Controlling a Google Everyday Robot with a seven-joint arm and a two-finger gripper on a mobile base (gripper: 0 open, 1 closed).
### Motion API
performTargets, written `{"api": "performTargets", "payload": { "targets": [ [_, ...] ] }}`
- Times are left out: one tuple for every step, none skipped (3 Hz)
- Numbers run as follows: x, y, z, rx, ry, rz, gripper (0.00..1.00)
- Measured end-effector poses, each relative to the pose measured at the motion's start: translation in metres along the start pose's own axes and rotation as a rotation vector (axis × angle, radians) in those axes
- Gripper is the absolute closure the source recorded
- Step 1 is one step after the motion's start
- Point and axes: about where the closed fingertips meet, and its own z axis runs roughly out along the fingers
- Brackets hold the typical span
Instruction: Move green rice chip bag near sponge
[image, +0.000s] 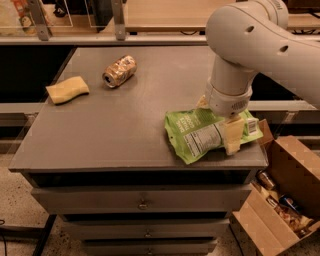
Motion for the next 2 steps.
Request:
{"api": "performTargets", "payload": {
  "targets": [
    [0.0005, 0.0021, 0.0017, -0.047, 0.01, 0.064, 0.62],
    [0.0013, 0.0028, -0.0003, -0.051, 0.01, 0.072, 0.86]
  ]
}}
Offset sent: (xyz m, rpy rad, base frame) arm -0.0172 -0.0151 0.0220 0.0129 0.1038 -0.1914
